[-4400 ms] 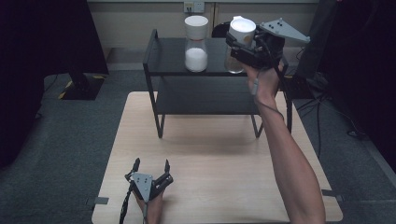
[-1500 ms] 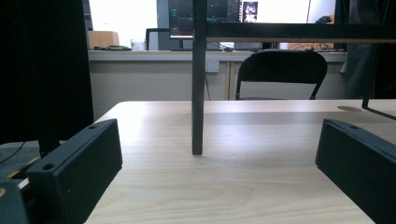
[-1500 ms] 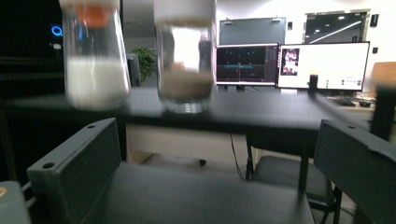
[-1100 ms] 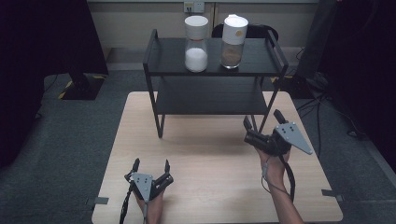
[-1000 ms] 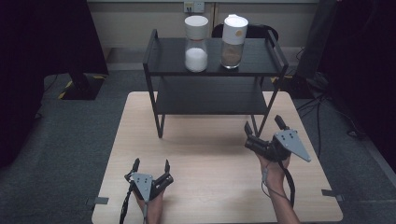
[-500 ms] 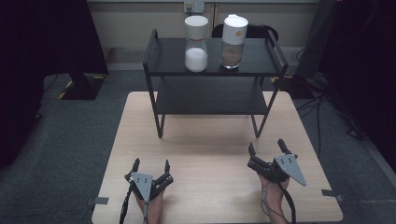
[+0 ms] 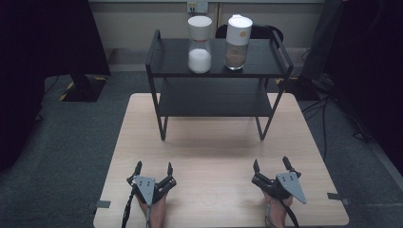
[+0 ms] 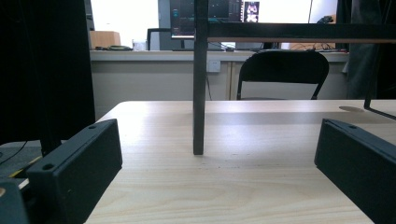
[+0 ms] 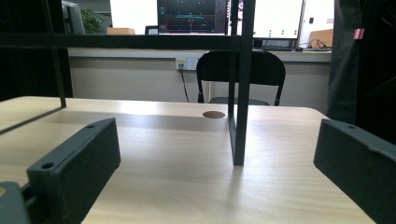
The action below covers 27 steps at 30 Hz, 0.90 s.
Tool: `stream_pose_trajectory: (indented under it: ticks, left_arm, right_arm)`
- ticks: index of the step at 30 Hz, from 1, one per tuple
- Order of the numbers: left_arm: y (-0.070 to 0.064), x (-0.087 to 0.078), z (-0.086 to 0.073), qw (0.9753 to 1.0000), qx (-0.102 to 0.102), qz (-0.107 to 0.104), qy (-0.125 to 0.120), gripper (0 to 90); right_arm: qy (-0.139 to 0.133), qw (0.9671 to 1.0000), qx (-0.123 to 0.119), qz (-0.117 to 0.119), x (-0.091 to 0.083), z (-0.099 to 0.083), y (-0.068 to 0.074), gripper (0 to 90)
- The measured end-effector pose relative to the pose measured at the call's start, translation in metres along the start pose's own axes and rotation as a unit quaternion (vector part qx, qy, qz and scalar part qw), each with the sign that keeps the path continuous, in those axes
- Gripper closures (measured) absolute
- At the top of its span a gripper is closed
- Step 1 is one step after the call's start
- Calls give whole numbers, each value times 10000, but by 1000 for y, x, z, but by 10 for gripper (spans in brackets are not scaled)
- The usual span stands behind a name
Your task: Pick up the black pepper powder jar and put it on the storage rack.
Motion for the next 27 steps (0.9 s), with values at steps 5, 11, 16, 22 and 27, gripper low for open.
stream_pose_trajectory:
  ticks: [5, 11, 16, 22, 27]
  left_arm:
    - [0, 0, 0, 10000, 1, 11, 1, 3]
    - [-2, 0, 0, 10000, 1, 62, 2, 4]
    - [-2, 0, 0, 10000, 1, 65, 2, 4]
    - [-2, 0, 0, 10000, 2, 73, 2, 4]
    - [-2, 0, 0, 10000, 1, 90, 1, 4]
  right_arm:
    - [11, 9999, 72, -70, -6, -10, -3, 0]
    - [-42, 9997, 148, -201, -9, -14, -2, 0]
    - [-51, 9994, 194, -280, -12, -15, 2, 0]
    - [-145, 9993, 8, -338, -16, -18, 6, 0]
    - [-98, 9994, 72, -327, -16, -17, 5, 0]
Point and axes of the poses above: each handheld gripper's, and its own axes: x roughly forward along the jaws, z roughly out of its top, y roughly to its left, the point moved 5 cm from there along x, roughly forward along the jaws, and after that the axes turned 1 degree about y, right-handed, at the moved point
